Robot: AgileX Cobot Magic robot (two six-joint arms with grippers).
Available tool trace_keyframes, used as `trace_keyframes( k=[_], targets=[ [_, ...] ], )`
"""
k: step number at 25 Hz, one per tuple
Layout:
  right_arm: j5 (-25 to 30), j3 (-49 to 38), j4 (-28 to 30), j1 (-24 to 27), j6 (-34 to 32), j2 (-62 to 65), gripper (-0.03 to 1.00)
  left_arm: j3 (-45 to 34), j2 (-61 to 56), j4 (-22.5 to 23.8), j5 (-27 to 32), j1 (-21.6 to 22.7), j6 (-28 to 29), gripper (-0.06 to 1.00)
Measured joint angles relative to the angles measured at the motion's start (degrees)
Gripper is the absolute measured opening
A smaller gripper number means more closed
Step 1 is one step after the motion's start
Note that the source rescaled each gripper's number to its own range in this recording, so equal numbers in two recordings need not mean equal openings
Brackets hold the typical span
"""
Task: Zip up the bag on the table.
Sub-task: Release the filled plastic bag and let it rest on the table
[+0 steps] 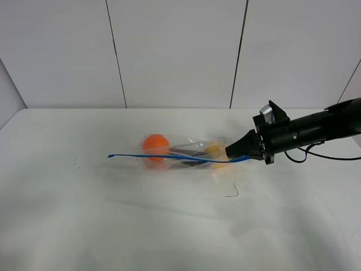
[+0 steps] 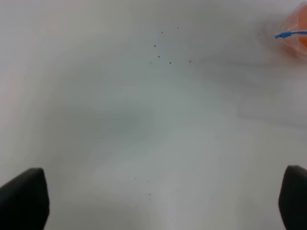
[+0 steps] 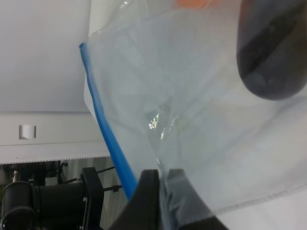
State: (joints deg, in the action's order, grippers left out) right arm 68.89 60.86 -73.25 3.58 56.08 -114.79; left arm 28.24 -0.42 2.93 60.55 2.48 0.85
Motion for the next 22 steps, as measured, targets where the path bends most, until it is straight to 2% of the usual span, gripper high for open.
trace_keyframes(
  k=[2, 3, 4, 5, 7, 10, 17, 22],
  targets=[
    [0.0, 0.0, 0.0, 0.0, 0.0, 0.0, 0.2, 0.0, 0.0, 0.0, 0.0, 0.0, 0.0, 1.0],
    [0.0, 0.0, 0.0, 0.0, 0.0, 0.0, 0.34, 0.0, 0.0, 0.0, 0.0, 0.0, 0.0, 1.0],
    [0.0, 0.0, 0.0, 0.0, 0.0, 0.0, 0.6, 0.0, 0.0, 0.0, 0.0, 0.0, 0.0, 1.0],
    [0.0, 0.0, 0.0, 0.0, 0.0, 0.0, 0.76, 0.0, 0.0, 0.0, 0.0, 0.0, 0.0, 1.0],
    [0.0, 0.0, 0.0, 0.0, -0.06, 0.0, 0.91, 0.0, 0.0, 0.0, 0.0, 0.0, -0.06, 1.0],
    [0.0, 0.0, 0.0, 0.0, -0.26, 0.0, 0.98, 0.0, 0.0, 0.0, 0.0, 0.0, -0.06, 1.0],
    [-0.51, 0.0, 0.49, 0.0, -1.55, 0.5, 1.0, 0.0, 0.0, 0.0, 0.0, 0.0, -0.07, 1.0],
    [-5.98, 0.0, 5.5, 0.0, -4.62, 5.21, 1.0, 0.0, 0.0, 0.0, 0.0, 0.0, -0.13, 1.0]
  ],
)
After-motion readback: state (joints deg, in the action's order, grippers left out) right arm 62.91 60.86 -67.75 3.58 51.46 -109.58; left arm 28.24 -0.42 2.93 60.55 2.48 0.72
